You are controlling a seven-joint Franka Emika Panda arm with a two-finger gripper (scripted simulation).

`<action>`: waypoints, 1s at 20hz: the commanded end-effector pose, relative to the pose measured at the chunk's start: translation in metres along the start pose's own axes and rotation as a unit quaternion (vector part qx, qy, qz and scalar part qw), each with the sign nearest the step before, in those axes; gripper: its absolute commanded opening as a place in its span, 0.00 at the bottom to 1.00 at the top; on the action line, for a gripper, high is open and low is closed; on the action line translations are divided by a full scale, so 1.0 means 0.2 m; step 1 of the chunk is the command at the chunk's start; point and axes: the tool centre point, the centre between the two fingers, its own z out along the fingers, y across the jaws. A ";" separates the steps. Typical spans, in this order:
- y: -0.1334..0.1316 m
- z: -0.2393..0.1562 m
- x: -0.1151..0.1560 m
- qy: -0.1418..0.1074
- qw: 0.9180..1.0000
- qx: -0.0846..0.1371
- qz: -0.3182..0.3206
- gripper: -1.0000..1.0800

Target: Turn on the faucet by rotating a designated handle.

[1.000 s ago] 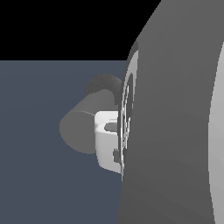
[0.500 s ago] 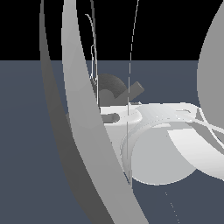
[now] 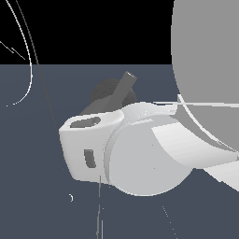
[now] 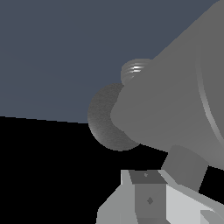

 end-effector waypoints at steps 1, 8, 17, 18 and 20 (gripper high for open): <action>-0.19 0.00 -0.20 -0.058 0.988 0.134 0.047 0.00; -0.21 -0.01 -0.12 -0.026 0.988 0.147 0.051 0.00; -0.10 0.02 -0.23 -0.038 0.988 0.142 0.050 0.00; -0.09 0.02 -0.24 -0.040 0.988 0.141 0.049 0.00; -0.06 0.03 -0.26 -0.042 0.988 0.140 0.049 0.00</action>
